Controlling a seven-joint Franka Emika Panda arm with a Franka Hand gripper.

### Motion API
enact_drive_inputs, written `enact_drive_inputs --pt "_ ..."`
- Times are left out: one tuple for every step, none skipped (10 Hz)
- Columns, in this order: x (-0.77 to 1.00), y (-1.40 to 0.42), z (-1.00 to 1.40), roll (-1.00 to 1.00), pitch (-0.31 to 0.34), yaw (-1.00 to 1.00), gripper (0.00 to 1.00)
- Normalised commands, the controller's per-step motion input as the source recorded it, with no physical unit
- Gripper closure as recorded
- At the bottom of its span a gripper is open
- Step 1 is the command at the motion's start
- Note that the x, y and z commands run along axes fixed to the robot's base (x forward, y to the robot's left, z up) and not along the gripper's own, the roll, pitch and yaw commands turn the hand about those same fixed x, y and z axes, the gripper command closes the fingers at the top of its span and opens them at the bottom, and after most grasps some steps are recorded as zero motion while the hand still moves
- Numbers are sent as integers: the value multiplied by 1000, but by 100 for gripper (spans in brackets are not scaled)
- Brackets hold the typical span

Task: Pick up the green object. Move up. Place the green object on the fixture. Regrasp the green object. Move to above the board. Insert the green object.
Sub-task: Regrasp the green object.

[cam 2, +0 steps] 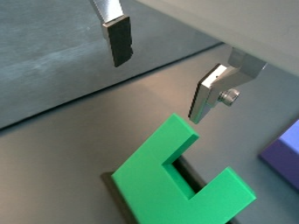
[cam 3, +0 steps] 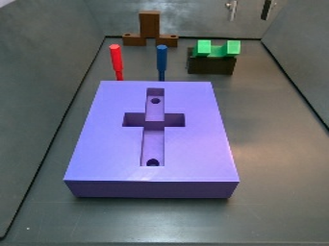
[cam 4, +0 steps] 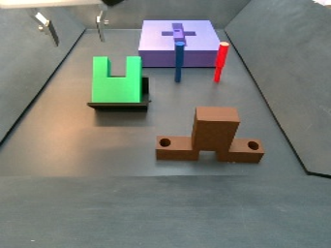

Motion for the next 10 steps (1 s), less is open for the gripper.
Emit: enact_drive_inputs --pt "-49 -26 0 669 -114 0 0" --pt "0 -17 29 323 -3 0 0" --pt "0 0 0 80 -20 49 0" --pt "-43 0 11 94 -357 109 0" --pt "-26 0 0 111 -409 74 0" --pt "0 0 0 151 -163 0 0" --pt "69 0 0 280 0 -20 0" --pt "0 0 0 400 -29 -111 0" --pt "0 0 0 437 -17 -131 0" --pt "0 0 0 497 -6 -146 0"
